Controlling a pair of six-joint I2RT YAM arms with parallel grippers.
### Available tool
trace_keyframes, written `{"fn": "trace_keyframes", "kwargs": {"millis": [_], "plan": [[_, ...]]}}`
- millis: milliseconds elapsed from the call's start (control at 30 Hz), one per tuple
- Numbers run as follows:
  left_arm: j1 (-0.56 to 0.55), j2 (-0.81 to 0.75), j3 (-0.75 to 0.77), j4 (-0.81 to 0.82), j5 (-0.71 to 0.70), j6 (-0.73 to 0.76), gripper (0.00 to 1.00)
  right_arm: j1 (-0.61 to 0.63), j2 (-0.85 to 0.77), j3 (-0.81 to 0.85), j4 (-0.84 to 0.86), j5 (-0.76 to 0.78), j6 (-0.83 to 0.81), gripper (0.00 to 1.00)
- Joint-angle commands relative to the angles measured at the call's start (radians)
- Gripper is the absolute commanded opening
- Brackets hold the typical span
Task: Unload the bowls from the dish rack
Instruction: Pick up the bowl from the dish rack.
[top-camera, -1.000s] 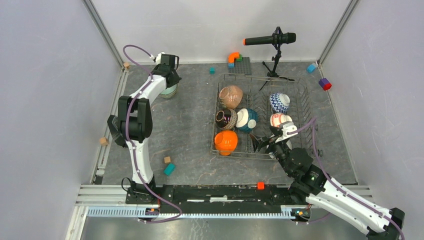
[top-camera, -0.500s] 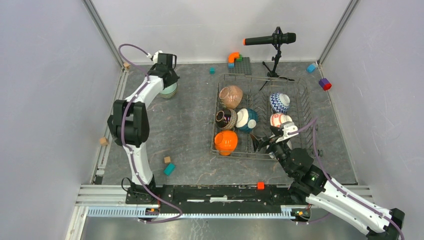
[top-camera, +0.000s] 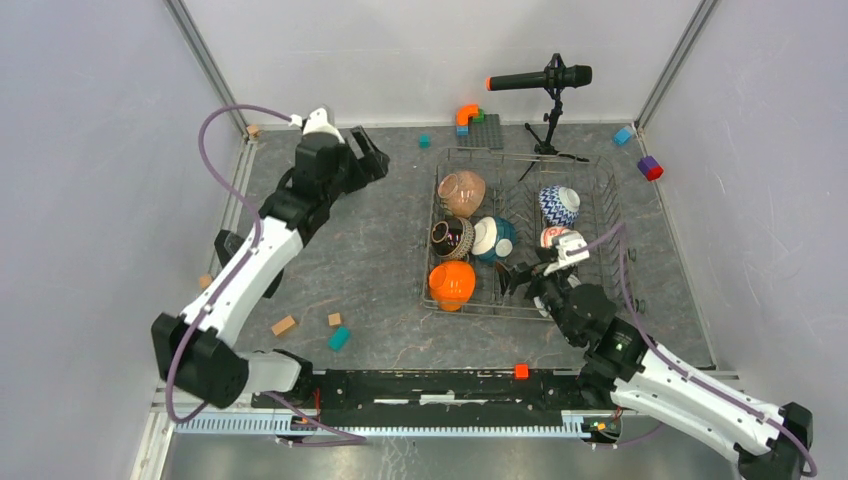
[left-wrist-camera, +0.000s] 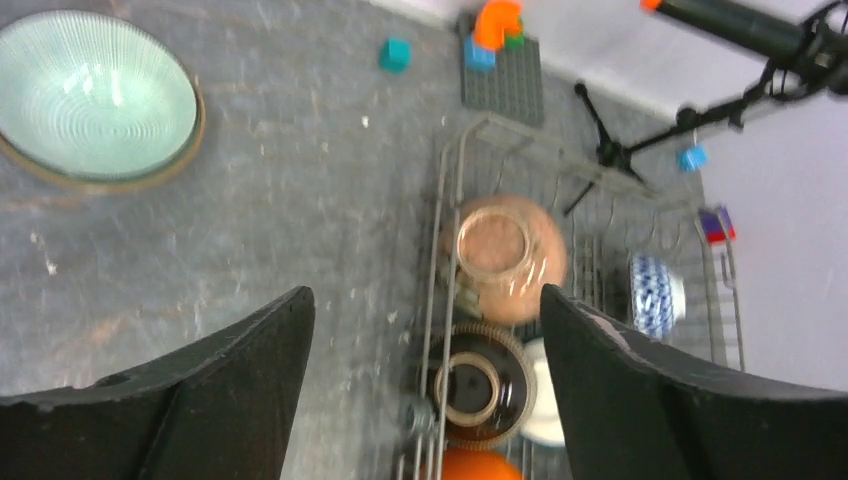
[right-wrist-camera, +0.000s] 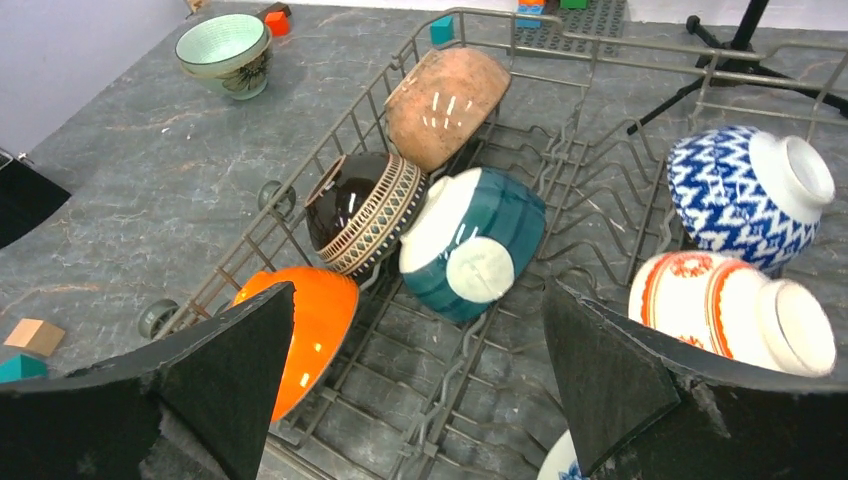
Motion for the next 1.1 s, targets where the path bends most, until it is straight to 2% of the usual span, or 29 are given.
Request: {"fn": "trace_keyframes", "kwargs": {"millis": [0, 200, 400, 600, 767, 1067], "plan": [[-0.006, -0.141, -0.157, -0.004, 0.047, 0.04, 0.99, -0.001, 0.13, 0.184, -0.023, -0.028, -0.001, 0.98], [-0.005, -0.309, -0.345, 0.03, 0.15, -0.06, 1.0, -0.069, 0.309, 0.339, -0.046, -0.063, 0.007, 0.98], [-0.006, -0.405, -0.524, 0.133, 0.225, -0.176, 1.0, -0.238, 0.377, 0.313, -0.035, -0.303, 0.102, 0.98], [-0.005, -0.38, -0.506, 0.134, 0.321, -0.196, 1.0, -0.256, 0.283, 0.099, 0.12, -0.568, 0.144, 0.97], [-0.005, -0.35, -0.537, 0.191, 0.396, -0.237, 1.0, -0.256, 0.221, -0.02, 0.137, -0.569, 0.215, 0.96], [-0.01, -0.29, -0.523, 0.18, 0.451, -0.229, 0.99, -0.257, 0.319, -0.097, 0.321, -0.654, 0.368, 0.95]]}}
